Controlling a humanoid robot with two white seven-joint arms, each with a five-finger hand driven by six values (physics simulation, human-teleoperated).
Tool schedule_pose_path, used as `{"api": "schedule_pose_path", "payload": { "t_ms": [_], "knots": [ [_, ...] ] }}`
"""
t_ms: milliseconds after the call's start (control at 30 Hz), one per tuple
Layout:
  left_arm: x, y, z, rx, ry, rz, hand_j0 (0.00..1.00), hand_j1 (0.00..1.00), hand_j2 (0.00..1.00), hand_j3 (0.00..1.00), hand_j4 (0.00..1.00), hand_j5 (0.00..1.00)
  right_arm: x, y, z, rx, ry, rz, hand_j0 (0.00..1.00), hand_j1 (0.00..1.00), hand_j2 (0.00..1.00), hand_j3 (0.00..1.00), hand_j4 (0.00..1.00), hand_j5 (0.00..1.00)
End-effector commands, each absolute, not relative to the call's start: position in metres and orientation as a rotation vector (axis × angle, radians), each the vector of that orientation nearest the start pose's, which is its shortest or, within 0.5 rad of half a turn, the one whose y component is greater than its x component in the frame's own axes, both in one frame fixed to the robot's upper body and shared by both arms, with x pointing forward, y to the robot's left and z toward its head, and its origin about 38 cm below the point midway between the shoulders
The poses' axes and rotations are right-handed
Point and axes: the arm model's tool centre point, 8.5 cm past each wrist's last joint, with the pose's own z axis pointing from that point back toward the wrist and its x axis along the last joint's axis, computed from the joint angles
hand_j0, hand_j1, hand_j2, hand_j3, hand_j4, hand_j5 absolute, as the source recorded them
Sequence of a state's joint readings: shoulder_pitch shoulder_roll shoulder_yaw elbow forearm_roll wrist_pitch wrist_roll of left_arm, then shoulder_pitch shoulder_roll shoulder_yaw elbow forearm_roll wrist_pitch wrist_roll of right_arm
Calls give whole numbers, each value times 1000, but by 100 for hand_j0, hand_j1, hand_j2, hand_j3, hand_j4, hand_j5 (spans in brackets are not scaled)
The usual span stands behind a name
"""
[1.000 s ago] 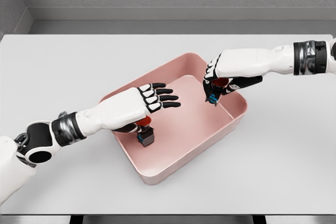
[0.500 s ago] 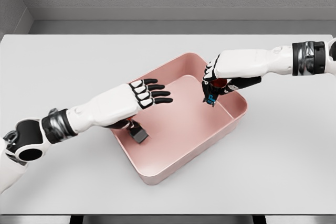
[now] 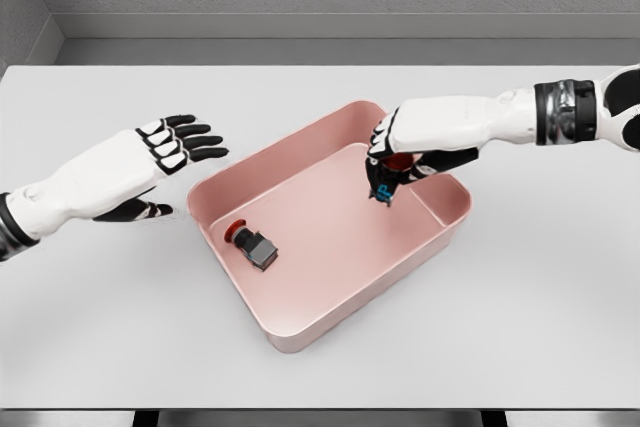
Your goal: Put the industrial switch in the basket with both arms
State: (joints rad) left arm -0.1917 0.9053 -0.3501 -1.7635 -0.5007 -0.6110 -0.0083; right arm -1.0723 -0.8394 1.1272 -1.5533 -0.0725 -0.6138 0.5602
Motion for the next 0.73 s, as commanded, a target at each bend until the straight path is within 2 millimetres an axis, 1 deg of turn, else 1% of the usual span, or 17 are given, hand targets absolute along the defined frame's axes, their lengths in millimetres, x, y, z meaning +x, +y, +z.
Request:
{"api": "schedule_pose_path", "payload": {
  "t_ms": [0, 33, 133, 233, 300, 433, 533, 567, 633, 700],
  "knots": [
    [349, 326, 240, -822, 2481, 2439, 100, 100, 100, 100, 100, 100, 423, -201, 278, -115, 2077, -2857, 74, 74, 74, 74, 74, 74],
    [349, 325, 239, -819, 2483, 2439, 100, 100, 100, 100, 100, 100, 426, -199, 278, -100, 2094, -2873, 99, 99, 99, 99, 99, 99],
    [349, 324, 237, -811, 2477, 2448, 100, 100, 100, 100, 100, 100, 425, -194, 278, -111, 2096, -2859, 100, 100, 100, 100, 100, 100],
    [349, 323, 237, -808, 2480, 2445, 100, 100, 100, 100, 100, 100, 426, -200, 281, -88, 2102, -2862, 100, 100, 100, 100, 100, 100],
    [348, 324, 235, -806, 2481, 2453, 100, 100, 100, 100, 100, 100, 429, -217, 284, -32, 2110, -2891, 100, 100, 100, 100, 100, 100],
    [348, 325, 234, -805, 2484, 2455, 100, 100, 100, 100, 100, 100, 429, -258, 299, 93, 2154, -2929, 100, 100, 100, 100, 100, 100],
    [347, 325, 234, -802, 2478, 2461, 100, 100, 100, 100, 100, 100, 423, -290, 297, 154, 2239, -2949, 100, 100, 100, 100, 100, 100],
    [348, 325, 234, -803, 2476, 2464, 100, 100, 100, 100, 100, 100, 422, -294, 297, 151, 2271, -2943, 100, 100, 100, 100, 100, 100],
    [348, 325, 234, -804, 2474, 2464, 100, 100, 100, 100, 100, 100, 423, -308, 298, 189, 2282, -2971, 100, 100, 100, 100, 100, 100],
    [347, 324, 232, -797, 2473, 2470, 100, 100, 100, 100, 100, 100, 421, -317, 296, 202, 2300, -2984, 100, 100, 100, 100, 100, 100]
  ]
}}
